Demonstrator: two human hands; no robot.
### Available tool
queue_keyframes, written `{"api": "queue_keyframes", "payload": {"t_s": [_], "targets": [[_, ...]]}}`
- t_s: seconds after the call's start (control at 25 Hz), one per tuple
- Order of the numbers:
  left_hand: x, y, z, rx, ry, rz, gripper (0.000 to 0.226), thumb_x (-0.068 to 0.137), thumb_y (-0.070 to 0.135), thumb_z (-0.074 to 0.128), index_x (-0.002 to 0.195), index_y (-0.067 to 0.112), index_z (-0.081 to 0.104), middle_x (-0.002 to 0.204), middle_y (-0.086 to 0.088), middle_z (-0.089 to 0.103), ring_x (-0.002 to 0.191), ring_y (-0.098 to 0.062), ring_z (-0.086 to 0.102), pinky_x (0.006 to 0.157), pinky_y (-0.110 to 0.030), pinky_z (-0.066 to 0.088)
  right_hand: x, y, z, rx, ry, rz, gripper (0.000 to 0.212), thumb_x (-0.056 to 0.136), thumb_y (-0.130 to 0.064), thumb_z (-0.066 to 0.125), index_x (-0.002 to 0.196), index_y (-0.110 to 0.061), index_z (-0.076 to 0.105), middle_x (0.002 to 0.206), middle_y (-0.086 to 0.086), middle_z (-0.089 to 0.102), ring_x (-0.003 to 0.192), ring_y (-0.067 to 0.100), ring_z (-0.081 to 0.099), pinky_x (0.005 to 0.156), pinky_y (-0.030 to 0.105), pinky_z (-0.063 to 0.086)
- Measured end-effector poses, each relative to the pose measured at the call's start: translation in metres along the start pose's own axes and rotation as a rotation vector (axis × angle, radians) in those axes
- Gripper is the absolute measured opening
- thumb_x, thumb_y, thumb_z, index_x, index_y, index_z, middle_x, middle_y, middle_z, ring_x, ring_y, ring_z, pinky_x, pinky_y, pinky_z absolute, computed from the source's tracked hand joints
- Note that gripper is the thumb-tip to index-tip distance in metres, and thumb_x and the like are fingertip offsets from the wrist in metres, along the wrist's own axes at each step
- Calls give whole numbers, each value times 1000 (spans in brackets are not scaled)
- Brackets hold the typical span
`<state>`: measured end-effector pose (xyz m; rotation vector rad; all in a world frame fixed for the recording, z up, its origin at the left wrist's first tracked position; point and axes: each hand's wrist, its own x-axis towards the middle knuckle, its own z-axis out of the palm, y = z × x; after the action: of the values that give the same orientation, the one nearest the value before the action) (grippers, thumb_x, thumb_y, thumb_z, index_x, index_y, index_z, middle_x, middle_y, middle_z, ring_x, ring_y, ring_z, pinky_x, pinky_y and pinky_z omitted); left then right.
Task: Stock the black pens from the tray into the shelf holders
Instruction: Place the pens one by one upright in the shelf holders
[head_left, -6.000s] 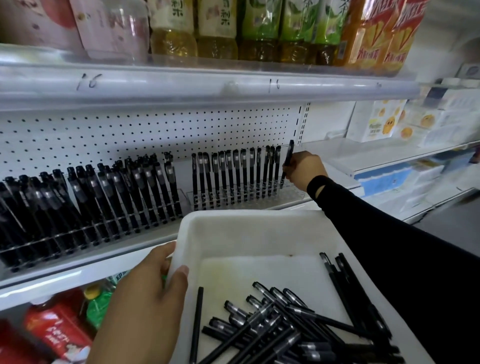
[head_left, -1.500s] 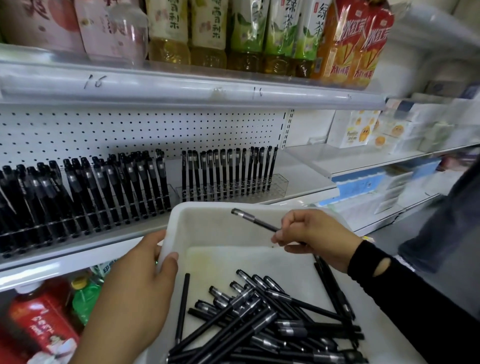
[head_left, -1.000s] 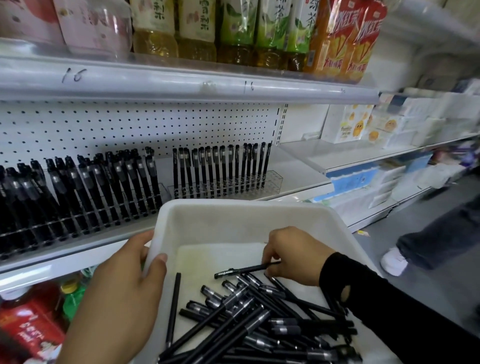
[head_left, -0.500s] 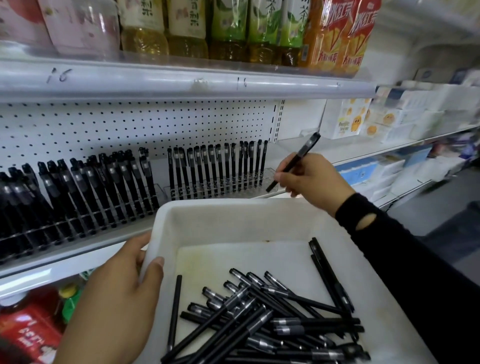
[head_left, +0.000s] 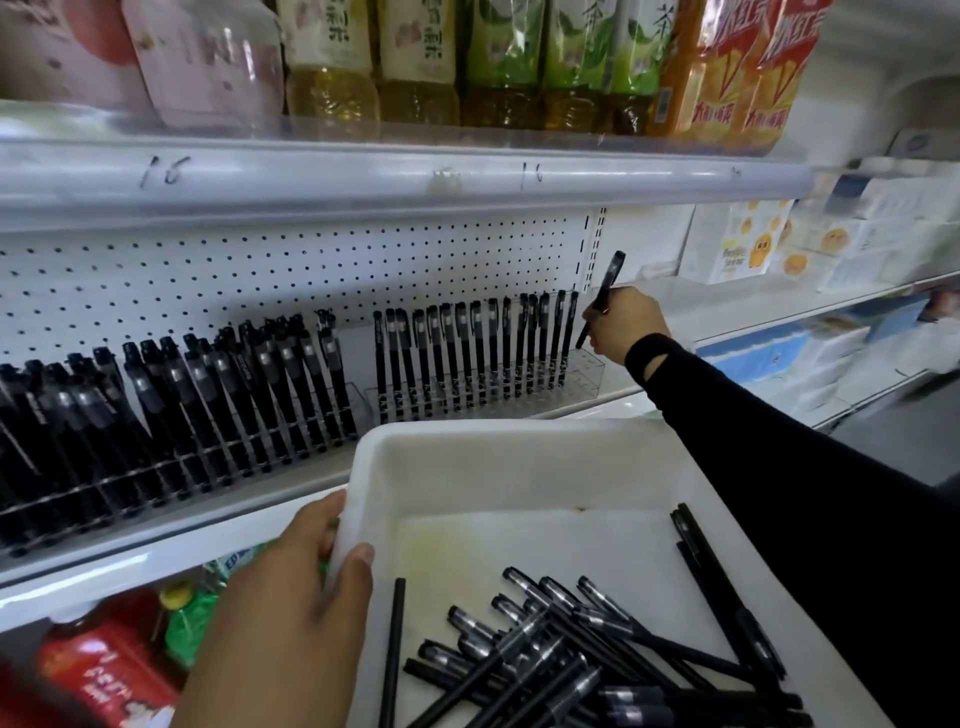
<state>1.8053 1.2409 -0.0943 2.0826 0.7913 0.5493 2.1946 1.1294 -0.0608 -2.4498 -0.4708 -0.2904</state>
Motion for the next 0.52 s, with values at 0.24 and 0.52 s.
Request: {"api": "queue_keyframes", "payload": {"t_s": [0.24,0.52], "targets": [[5,-2,1,18,-22,5,41,92,30,58,129,47,54,90,22,68,83,-5,68,81,-34,54,7,10,24,-207,-79,-19,22,99,-23,53,96,-4,64,103,19,68,82,30,58,69,27,38],[5,-4,3,0,-27,5,41,89,29,60,125,48,56,83,23,68,76,-8,71,78,-35,55,18,8,27,-298,-210,4,32,94,-31,65,103,0,69,98,15,63,87,30,57,71,26,41]]}}
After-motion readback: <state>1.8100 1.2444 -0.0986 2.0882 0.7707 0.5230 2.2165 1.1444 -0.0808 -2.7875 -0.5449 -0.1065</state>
